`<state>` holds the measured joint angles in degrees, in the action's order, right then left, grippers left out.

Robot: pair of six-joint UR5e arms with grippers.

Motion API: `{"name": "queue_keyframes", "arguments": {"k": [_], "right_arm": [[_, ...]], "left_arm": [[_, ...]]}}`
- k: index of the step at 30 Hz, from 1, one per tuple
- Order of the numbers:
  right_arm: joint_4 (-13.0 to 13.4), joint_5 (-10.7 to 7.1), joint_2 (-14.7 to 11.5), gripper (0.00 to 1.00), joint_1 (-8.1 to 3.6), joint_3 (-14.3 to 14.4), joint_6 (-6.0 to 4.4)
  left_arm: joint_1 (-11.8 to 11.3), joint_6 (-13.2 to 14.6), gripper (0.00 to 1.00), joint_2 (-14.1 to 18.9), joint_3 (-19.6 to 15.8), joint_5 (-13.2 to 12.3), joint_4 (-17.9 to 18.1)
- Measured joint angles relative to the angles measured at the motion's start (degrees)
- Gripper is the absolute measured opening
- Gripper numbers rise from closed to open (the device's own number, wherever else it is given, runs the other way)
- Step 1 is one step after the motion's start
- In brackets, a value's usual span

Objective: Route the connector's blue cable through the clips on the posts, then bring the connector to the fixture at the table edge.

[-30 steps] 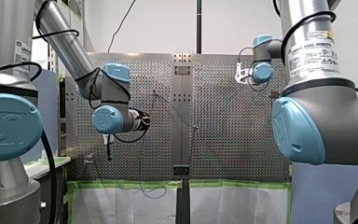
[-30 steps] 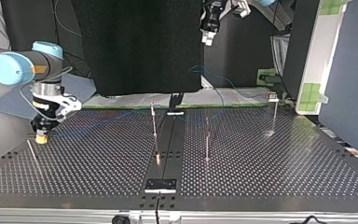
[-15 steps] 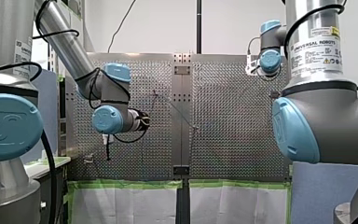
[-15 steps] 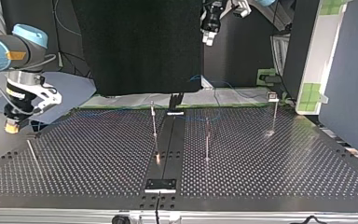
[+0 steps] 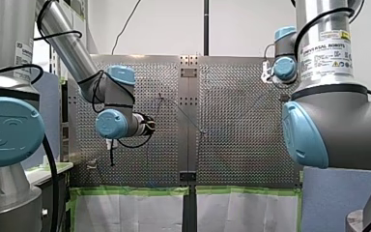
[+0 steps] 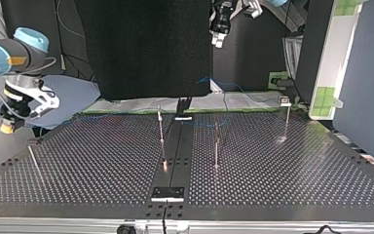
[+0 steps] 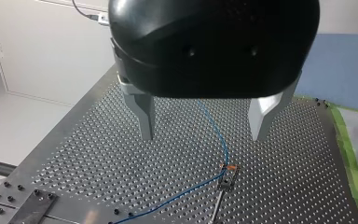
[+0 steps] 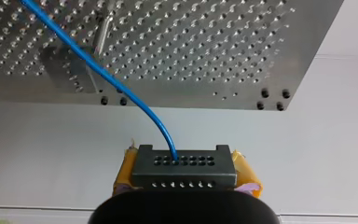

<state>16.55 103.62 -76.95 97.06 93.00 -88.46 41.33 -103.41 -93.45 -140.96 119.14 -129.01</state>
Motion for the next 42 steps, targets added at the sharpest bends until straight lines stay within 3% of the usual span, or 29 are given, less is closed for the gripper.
{"name": "queue_keyframes", "arguments": {"k": [6, 16, 20, 27, 32, 37, 42], "right_arm": [[2.9, -1.46, 0.2, 0.0, -0.78, 2.0, 0.64], [5.6, -6.09, 2.4, 0.0, -2.63, 2.5, 5.28], [7.2, -8.05, 4.3, 0.0, -3.38, 2.5, 6.08], [10.0, -11.34, 7.6, 0.0, -4.74, 2.5, 6.08], [11.9, -13.66, 9.6, 0.0, -6.39, 2.5, 5.41], [13.1, -16.24, 10.1, 0.0, -8.04, 2.6, 5.3], [13.6, -18.75, 10.2, 0.0, -8.9, 2.6, 5.2]], "left_arm": [[-0.1, 0.2, 1.0, 0.0, 0.0, 0.6, 0.0], [-0.6, 0.8, 1.0, 0.0, 0.0, 1.5, -0.2], [-0.8, 1.3, 1.0, 0.0, 0.1, 1.9, -0.3], [-1.1, 1.6, 1.0, 0.0, 0.2, 2.4, -0.6], [-1.2, 2.7, 1.0, 0.0, 0.3, 3.5, -0.9], [-1.2, 3.3, 1.0, 0.0, 0.3, 3.9, -1.0], [-1.2, 3.4, 1.0, 0.0, 0.4, 4.0, -1.1]]}}
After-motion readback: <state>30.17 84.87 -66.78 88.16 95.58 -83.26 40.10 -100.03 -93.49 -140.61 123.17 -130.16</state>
